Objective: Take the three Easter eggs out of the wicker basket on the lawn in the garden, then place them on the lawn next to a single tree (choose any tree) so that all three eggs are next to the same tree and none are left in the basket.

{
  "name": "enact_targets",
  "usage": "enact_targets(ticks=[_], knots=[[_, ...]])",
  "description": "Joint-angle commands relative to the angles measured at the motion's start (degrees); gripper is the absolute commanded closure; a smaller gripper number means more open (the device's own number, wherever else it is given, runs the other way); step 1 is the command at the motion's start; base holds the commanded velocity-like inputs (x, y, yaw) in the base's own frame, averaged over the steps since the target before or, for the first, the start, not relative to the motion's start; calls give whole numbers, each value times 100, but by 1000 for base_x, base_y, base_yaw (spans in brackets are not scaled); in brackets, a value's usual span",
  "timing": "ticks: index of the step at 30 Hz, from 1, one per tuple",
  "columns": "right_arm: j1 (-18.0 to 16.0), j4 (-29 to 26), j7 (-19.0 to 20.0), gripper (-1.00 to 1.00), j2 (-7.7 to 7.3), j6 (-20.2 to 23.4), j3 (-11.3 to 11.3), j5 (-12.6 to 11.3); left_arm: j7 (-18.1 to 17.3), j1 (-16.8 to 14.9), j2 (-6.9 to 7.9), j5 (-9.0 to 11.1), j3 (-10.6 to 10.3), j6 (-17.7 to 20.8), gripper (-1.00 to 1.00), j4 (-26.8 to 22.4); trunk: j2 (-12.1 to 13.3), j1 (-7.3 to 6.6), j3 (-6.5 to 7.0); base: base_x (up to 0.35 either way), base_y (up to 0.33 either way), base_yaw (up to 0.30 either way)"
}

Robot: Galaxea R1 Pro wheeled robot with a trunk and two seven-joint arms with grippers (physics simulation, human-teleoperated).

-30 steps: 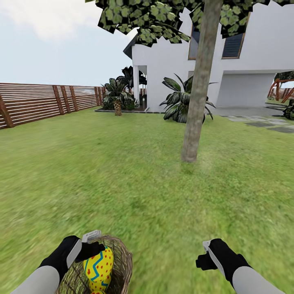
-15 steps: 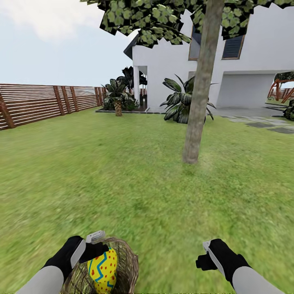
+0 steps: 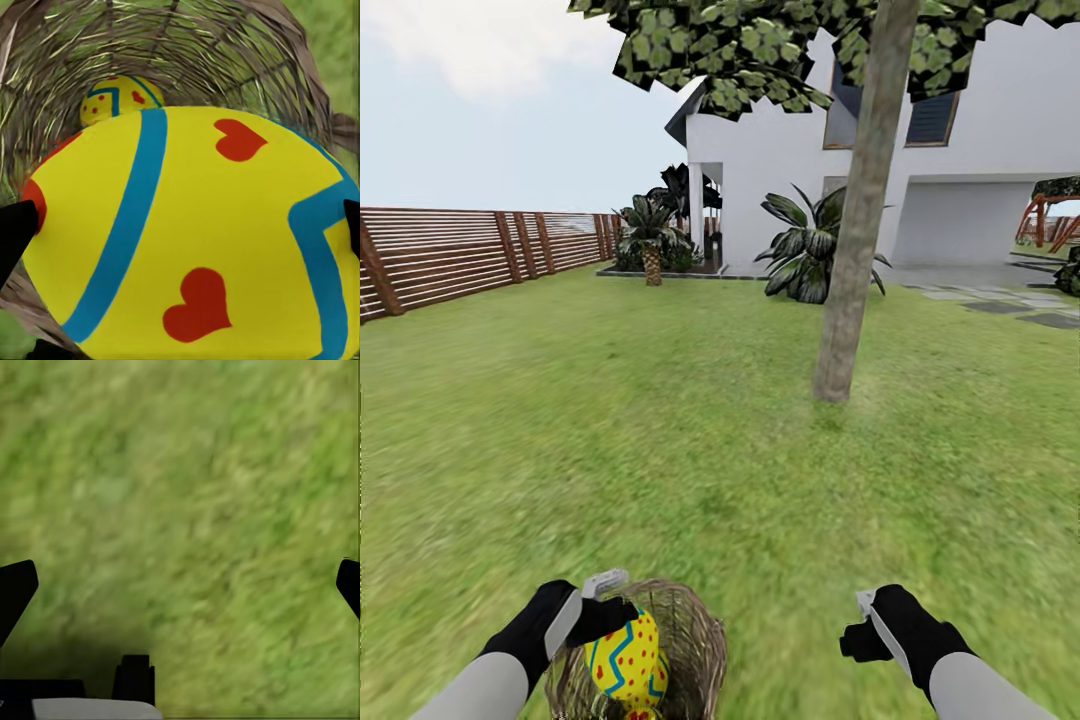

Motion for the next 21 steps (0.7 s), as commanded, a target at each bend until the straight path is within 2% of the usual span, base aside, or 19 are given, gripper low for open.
enact_targets(ticks=[1, 6, 21], knots=[[0, -10, 49, -100, -6, 29, 32, 53, -22, -2, -29, -17, 34, 27, 100, 16, 38, -25, 13, -273, -102, 0], [2, -10, 49, -100, -6, 29, 32, 53, -22, -2, -45, -12, 34, 22, 100, 30, 239, -135, 102, -226, -88, 0], [1, -3, 56, -100, -4, 29, 33, 48, -20, -2, -101, 15, 48, 13, 100, 32, 840, -464, 372, -4, -1, 0]])
